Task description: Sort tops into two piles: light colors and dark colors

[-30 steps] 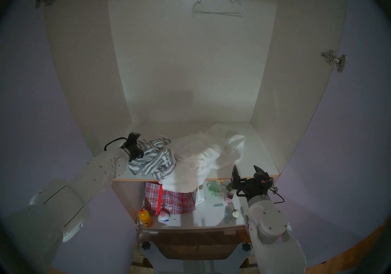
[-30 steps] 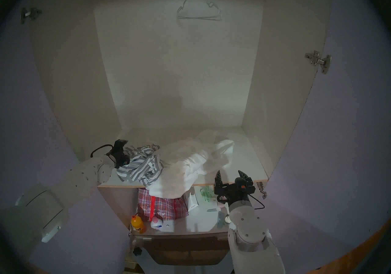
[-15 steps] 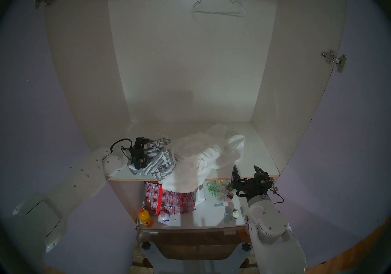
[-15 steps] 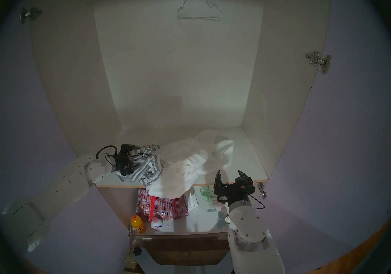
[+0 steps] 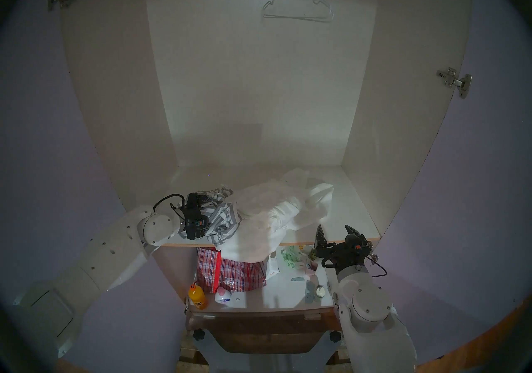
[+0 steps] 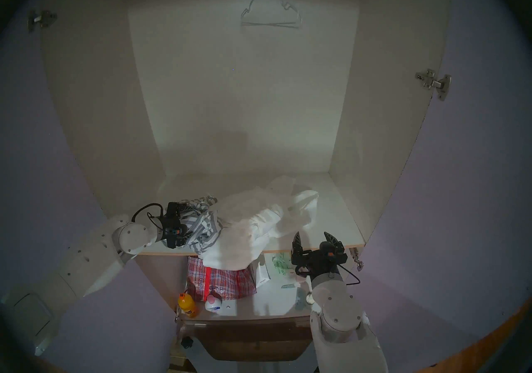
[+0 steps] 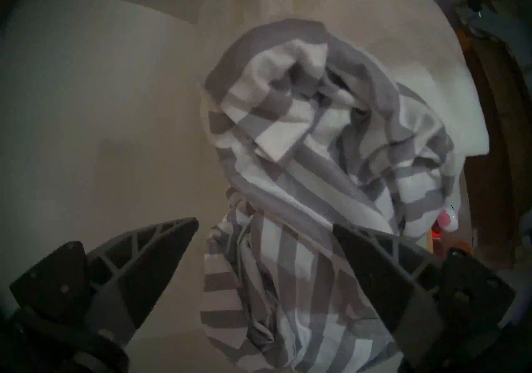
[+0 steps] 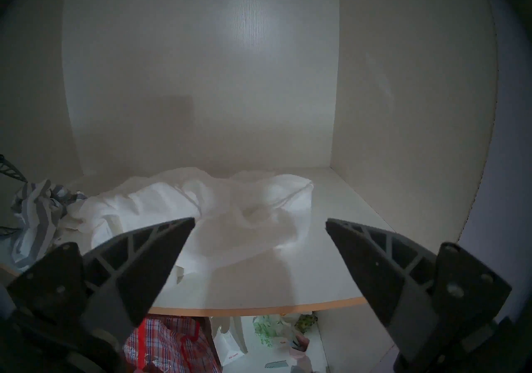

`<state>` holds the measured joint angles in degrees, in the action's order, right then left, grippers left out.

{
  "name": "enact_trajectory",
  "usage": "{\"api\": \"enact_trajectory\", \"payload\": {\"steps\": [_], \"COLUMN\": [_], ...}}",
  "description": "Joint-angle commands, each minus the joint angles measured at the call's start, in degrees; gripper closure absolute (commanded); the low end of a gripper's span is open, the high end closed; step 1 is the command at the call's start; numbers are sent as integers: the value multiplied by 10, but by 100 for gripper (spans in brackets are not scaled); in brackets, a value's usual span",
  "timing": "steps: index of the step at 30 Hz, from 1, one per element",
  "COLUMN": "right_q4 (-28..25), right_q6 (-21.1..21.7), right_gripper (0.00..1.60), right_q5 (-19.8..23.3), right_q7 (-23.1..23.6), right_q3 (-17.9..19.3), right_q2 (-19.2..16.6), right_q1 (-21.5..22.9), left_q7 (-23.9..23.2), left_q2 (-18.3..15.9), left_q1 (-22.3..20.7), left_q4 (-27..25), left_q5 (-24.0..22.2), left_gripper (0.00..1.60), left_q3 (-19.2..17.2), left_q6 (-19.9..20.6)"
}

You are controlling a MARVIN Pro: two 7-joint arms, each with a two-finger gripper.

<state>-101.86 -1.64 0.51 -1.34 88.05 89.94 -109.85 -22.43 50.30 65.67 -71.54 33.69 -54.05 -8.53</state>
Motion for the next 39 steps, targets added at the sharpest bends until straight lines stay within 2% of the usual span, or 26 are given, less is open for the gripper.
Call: {"api": "enact_trajectory", "payload": {"steps": [1,6,11,12,14,15,16,19,23,24,25,32,37,39], "right_q4": [-16,-15,-15,-15,-15,-14,-14,-14,-13,-13,-13,-14,-14,-15], "right_q6": [-1,-1,-2,-2,-2,-2,-2,-3,-3,-3,-3,-3,-2,-2], "right_gripper": [0,0,0,0,0,0,0,0,0,0,0,0,0,0], "right_q5": [1,1,0,0,0,0,0,0,0,0,0,0,0,0], "right_q7": [2,1,1,1,1,1,1,1,1,1,1,1,1,1], "right_q3": [-1,-1,-1,-1,-1,-1,-1,-1,-1,-1,-1,-1,-1,-1], "right_q2": [0,0,0,0,0,0,0,0,0,0,0,0,0,0], "right_q1": [5,5,5,5,5,5,6,6,6,6,6,6,5,5], "left_q7": [2,-17,8,14,24,40,51,88,166,166,203,342,416,456], "left_q2": [17,37,60,67,78,85,93,106,116,116,114,116,119,125], "left_q1": [-29,-49,-60,-61,-66,-67,-70,-74,-83,-83,-86,-95,-88,-90], "left_q4": [23,63,93,99,113,120,131,148,172,172,182,229,238,246], "left_q5": [12,3,9,8,7,11,11,23,39,39,52,65,68,75], "left_gripper": [0,0,0,11,85,104,160,160,160,160,160,160,160,160], "left_q3": [4,10,13,8,4,0,-4,-17,-39,-39,-38,-86,-115,-127], "left_q6": [-7,-16,-20,-15,-17,-16,-14,-5,18,18,26,54,72,110]}}
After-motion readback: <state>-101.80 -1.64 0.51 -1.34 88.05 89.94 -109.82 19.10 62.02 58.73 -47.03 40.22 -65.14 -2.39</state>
